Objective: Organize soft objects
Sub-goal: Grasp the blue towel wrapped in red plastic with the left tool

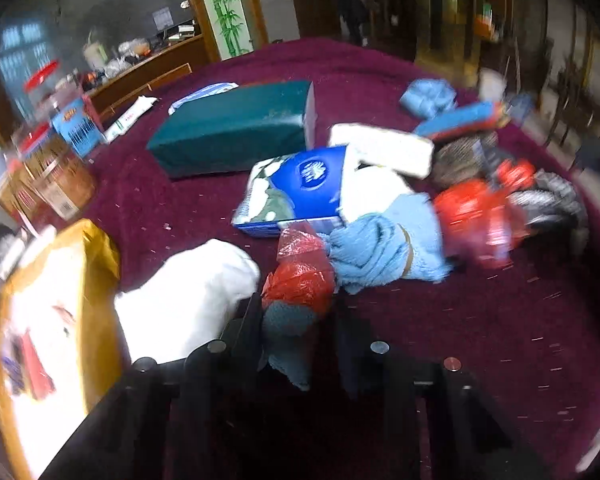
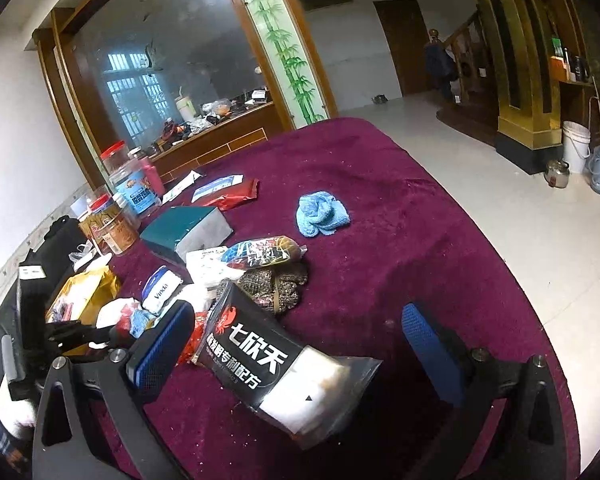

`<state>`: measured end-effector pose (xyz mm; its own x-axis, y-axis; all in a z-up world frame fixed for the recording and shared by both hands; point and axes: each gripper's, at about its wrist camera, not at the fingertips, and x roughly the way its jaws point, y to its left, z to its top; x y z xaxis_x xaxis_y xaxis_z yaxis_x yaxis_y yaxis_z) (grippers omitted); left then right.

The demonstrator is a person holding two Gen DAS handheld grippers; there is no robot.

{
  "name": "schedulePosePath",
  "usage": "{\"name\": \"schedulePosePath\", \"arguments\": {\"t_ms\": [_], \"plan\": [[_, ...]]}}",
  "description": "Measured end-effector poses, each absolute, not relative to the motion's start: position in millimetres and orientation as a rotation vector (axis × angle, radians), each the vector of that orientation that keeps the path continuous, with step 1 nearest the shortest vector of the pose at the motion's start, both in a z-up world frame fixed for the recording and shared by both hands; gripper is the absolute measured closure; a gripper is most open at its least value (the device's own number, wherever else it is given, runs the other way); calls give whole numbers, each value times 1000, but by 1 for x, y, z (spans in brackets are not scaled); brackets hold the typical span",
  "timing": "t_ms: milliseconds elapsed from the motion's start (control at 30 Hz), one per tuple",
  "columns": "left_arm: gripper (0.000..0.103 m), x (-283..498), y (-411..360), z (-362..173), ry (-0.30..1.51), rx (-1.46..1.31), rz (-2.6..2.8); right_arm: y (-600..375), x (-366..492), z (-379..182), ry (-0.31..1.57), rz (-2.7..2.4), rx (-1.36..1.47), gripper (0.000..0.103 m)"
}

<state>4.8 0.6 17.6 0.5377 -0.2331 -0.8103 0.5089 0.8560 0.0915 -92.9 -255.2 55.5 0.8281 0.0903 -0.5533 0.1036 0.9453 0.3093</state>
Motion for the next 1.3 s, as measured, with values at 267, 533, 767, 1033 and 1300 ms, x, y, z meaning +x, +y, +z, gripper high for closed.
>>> {"name": "schedulePosePath", "arguments": {"t_ms": [267, 533, 767, 1033, 1300], "plan": [[60, -2, -2, 20, 923, 273, -458, -256, -92, 54, 603, -11, 340, 0], [73, 1, 19, 21, 938, 60, -460, -263, -90, 50, 627, -20, 376, 0], [73, -67, 59, 73, 767, -52, -540, -270, -87, 46, 656, -19, 416, 0], [73, -119, 139, 90, 698, -274, -533, -255, -101, 66, 658, 20, 384, 0], [73, -133, 192, 73, 714, -367, -419, -219, -73, 97, 696, 90, 302, 0]]}}
